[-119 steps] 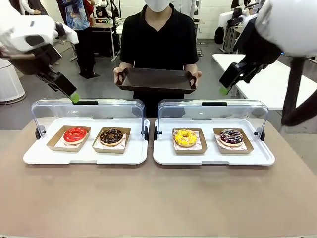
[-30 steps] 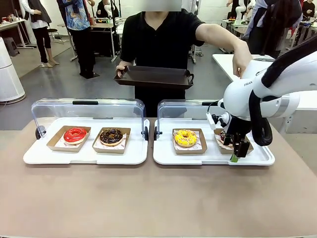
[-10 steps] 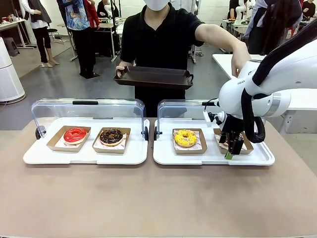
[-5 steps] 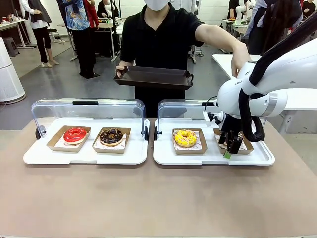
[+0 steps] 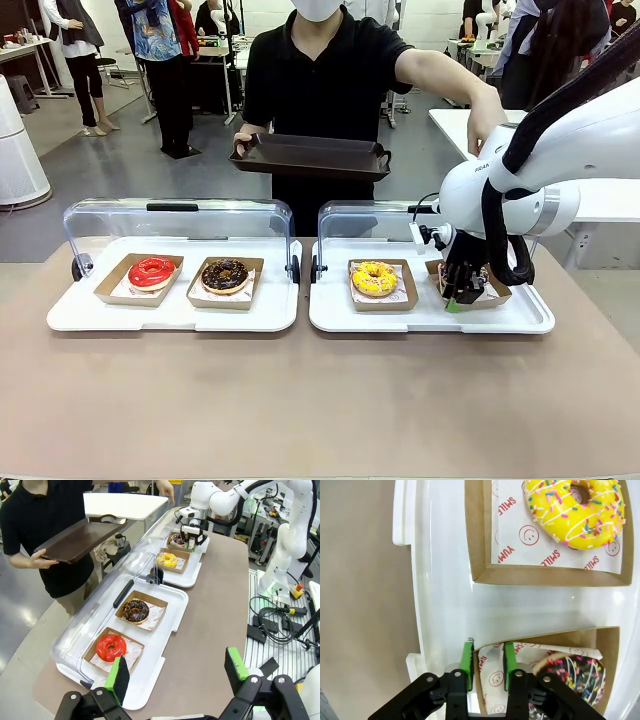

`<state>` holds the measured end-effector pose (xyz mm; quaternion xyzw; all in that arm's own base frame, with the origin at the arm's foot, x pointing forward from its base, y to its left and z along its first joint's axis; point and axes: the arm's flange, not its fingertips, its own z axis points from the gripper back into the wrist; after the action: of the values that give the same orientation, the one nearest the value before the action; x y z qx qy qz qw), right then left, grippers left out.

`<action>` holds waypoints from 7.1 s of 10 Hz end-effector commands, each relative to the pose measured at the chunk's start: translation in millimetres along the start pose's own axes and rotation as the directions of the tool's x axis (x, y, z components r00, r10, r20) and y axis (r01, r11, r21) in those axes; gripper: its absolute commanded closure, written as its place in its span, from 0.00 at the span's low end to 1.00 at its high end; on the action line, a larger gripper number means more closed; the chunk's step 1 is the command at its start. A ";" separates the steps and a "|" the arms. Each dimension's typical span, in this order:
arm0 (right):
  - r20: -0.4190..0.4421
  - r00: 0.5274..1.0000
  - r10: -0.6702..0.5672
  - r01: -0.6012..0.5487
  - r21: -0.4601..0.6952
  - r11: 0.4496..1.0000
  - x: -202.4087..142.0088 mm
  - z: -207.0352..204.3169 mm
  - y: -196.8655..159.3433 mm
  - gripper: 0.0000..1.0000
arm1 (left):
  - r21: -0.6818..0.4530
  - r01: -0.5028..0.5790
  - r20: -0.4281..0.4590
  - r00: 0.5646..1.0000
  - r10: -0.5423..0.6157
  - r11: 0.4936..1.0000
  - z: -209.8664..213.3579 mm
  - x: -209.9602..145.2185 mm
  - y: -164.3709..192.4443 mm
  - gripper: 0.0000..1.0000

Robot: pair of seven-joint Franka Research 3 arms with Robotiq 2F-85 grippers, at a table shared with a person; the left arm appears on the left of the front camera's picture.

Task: Provide the desired donut to the person.
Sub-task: Pick up and lift the Paper togo box containing the Donut pointed at by the person, then place the picked Paper togo box onto the Handle tray extended by the person.

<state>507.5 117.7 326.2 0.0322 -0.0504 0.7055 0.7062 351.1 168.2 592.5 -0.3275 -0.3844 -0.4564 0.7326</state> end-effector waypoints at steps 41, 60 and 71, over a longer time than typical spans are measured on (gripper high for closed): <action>-0.008 0.971 -0.240 0.237 -0.128 0.963 39.8 315.1 161.6 1.00 | -0.002 0.008 0.007 1.000 -0.008 1.000 1.1 0.0 -0.5 0.00; 0.047 0.995 -0.089 0.096 -0.174 0.980 271.2 274.7 32.2 0.98 | -0.002 0.008 0.007 1.000 -0.008 1.000 1.1 0.0 -0.5 0.00; 0.102 0.975 -0.199 0.213 -0.161 0.964 283.4 257.8 4.8 0.98 | -0.002 0.008 0.007 1.000 -0.008 1.000 1.1 0.0 -0.5 0.00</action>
<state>483.9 361.8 614.3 0.0126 -0.1344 0.6312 0.7638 351.3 168.1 592.5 -0.3270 -0.3839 -0.4563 0.7332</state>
